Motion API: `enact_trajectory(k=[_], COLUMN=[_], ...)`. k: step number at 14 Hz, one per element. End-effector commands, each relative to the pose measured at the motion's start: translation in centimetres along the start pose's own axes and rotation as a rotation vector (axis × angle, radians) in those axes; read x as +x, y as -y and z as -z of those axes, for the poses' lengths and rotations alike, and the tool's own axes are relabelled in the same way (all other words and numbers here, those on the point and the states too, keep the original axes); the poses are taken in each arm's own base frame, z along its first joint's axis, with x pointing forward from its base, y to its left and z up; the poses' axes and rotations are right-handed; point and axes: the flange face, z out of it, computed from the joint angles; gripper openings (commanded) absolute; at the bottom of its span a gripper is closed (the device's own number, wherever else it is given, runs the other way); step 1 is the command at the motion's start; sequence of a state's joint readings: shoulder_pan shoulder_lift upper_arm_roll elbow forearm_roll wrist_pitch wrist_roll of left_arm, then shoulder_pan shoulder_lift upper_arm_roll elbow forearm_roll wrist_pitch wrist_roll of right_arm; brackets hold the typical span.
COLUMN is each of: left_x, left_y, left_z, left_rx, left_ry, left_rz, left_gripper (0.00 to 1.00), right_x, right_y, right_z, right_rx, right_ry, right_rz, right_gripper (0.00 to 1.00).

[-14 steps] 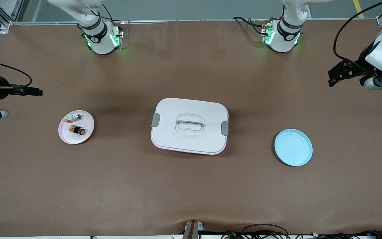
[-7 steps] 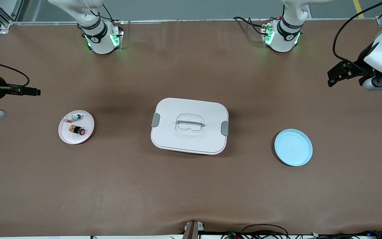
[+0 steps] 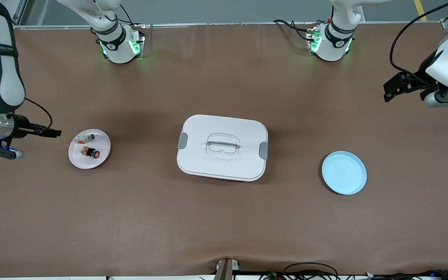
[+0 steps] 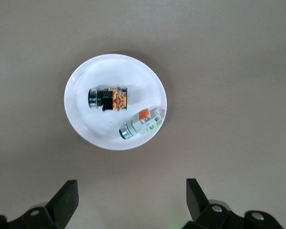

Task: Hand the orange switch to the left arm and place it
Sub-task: 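Move the right gripper over the white plate toward the orange switch, then lower the right gripper and grasp the orange switch while the left gripper advances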

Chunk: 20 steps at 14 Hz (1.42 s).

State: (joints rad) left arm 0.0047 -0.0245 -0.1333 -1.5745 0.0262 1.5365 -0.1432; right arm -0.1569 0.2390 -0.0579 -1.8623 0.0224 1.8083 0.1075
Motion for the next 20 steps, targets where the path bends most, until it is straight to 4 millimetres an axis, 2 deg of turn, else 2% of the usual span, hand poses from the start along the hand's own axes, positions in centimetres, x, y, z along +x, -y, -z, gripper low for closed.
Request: enact_trajectory(k=[1, 4, 6, 9, 11, 14, 15, 18, 20], left_x=[-0.3, -0.4, -0.4, -0.7, -0.7, -0.5, -0.5, -0.3, -0.2], left_y=[-0.2, -0.8, -1.2, -3.1, -4.6, -5.6, -6.5, -7.1, -7.3], left_z=[0.1, -0.2, -0.3, -0.6, -1.7, -2.5, -2.9, -4.9, -6.3], left_rx=[-0.006, -0.011, -0.017, -0.017, -0.081, -0.134, -0.135, -0.135, -0.135], left_ry=[0.004, 0.013, 0.015, 0.017, 0.018, 0.006, 0.001, -0.002, -0.008], left_rz=[-0.025, -0.018, -0.022, -0.052, -0.067, -0.070, -0.085, -0.088, -0.087], left_gripper=[1.00, 1.00, 1.00, 1.00, 1.00, 1.00, 1.00, 1.00, 1.00], right_x=[-0.3, 0.9, 1.4, 1.7, 1.8, 1.8, 1.7, 1.7, 2.3], right_y=[1.4, 1.7, 1.9, 1.8, 1.7, 2.1, 2.3, 2.4, 2.5], right_z=[-1.6, -3.8, -4.7, -5.4, -6.2, -7.4, -8.1, -11.2, -12.3], right_rx=[0.014, 0.041, 0.054, 0.059, 0.060, 0.061, 0.065, 0.066, 0.066], right_ry=[-0.042, -0.060, -0.067, -0.067, -0.068, -0.076, -0.084, -0.123, -0.135], right_rz=[-0.054, -0.067, -0.075, -0.080, -0.099, -0.142, -0.146, -0.149, -0.150], right_gripper=[1.00, 1.00, 1.00, 1.00, 1.00, 1.00, 1.00, 1.00, 1.00])
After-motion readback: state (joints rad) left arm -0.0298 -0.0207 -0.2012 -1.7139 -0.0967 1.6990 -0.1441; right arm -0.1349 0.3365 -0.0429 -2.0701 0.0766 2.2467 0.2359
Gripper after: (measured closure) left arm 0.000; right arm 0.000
